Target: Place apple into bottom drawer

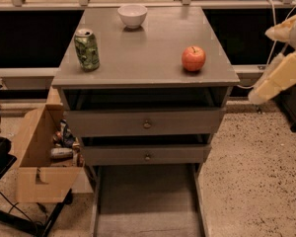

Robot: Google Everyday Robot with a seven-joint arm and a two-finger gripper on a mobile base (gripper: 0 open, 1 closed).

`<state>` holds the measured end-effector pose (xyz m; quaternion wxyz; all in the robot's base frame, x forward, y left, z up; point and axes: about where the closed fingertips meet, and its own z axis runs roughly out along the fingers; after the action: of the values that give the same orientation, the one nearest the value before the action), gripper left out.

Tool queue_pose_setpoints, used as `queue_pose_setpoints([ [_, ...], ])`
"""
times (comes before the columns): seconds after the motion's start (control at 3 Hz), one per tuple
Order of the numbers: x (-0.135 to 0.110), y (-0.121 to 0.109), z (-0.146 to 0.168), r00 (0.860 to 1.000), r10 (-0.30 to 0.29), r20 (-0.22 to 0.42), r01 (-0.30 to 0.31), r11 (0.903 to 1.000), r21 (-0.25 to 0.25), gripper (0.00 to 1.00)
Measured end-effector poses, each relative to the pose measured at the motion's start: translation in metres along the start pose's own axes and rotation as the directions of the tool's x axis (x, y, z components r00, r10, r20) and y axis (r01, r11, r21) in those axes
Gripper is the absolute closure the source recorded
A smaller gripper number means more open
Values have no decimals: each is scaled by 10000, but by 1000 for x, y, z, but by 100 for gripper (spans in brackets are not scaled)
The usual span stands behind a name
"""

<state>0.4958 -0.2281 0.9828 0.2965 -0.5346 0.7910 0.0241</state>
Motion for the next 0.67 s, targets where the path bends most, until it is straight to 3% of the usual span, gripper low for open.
queue_pose_setpoints([
  [0.33, -22, -40, 5, 9758, 711, 2067, -900, 9925, 831, 0],
  [0.67, -48, -72, 12, 9188, 1054, 3803, -1705, 9751, 1417, 0],
])
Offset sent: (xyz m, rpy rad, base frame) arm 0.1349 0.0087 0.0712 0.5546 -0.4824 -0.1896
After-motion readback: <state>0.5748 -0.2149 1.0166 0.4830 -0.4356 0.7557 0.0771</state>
